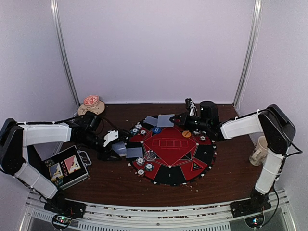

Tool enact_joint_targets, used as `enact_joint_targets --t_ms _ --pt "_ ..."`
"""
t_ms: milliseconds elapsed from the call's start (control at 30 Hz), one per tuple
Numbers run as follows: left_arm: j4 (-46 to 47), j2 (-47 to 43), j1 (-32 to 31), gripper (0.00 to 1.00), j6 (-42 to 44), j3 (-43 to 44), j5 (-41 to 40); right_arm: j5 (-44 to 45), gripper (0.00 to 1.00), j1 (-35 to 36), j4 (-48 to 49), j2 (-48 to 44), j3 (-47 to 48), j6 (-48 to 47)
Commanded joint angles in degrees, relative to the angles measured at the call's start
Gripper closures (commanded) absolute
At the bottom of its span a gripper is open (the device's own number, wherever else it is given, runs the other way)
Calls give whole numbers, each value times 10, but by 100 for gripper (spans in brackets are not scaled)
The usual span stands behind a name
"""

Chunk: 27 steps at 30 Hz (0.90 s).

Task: Distribute texas hold em gaming equipment
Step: Distribute the poker card in the big blind area.

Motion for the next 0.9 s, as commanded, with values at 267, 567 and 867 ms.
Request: enact_joint_targets --t_ms 267,567,867 --pt "8 -10 1 55 6 -2 9 -38 100 -134 -41 72 52 3" --pt "9 -6 1 55 6 0 8 -49 100 -188 -88 126 96 -15" --pt "9 -2 1 55 7 0 7 -58 100 -210 -146 179 162 -38"
